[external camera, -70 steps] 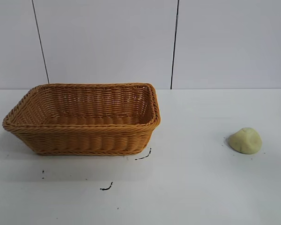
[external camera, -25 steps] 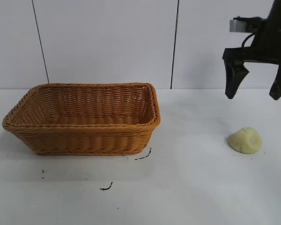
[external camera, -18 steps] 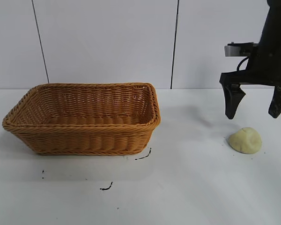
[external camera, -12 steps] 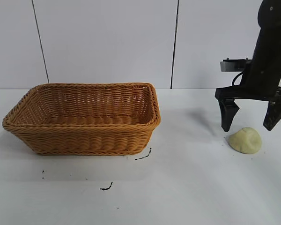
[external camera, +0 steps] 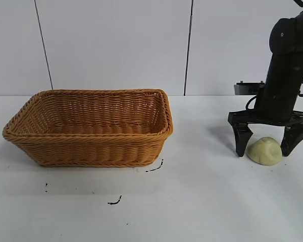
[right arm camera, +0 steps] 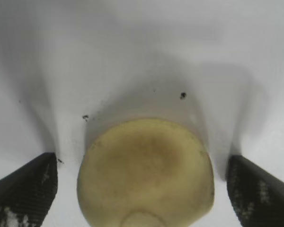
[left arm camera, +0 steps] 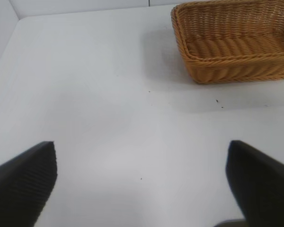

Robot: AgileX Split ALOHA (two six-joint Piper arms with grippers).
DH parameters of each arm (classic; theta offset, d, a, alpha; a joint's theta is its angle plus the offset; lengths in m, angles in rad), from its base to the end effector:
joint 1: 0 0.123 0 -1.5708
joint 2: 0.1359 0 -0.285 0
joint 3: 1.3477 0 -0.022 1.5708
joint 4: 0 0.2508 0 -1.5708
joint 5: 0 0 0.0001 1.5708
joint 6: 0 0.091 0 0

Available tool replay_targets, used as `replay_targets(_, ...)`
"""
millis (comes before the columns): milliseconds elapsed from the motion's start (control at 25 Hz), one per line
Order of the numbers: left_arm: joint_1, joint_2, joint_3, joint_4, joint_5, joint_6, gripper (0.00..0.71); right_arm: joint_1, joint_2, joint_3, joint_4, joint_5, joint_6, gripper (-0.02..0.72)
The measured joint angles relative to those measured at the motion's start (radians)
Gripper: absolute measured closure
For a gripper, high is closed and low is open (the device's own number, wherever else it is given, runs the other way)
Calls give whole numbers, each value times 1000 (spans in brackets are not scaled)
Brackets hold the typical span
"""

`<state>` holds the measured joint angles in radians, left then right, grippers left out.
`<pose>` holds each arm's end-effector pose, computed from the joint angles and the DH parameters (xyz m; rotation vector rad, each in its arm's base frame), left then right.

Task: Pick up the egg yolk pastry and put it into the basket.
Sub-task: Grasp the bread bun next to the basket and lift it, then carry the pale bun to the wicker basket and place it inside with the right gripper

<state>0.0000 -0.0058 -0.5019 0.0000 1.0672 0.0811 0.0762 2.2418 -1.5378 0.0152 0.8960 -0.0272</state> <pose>-0.0062 0.0000 0.2773 0.0828 2.0418 0.0507 0.4270 0.0337 0.1022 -0.1453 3.0804 0.0209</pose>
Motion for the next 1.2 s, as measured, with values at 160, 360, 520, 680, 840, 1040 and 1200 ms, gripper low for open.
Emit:
replay_targets(160,0,0,0,0,0,0,14,0,0,0,-3,14,0,291)
replay_targets(360,0,0,0,0,0,0,14,0,-7,0,-3,34,0,458)
replay_targets(520,0,0,0,0,0,0,14,0,-57,0,-3,62,0,475)
replay_targets(680,0,0,0,0,0,0,14,0,-171,-4,-3,79,0,480)
replay_targets(840,0,0,0,0,0,0,14,0,-264,-76,-4,127,0,479)
replay_targets(1040,0,0,0,0,0,0,14,0,-280,-237,-8,199,0,479)
replay_targets(1200,0,0,0,0,0,0,14,0,-280,-295,-4,197,0,479)
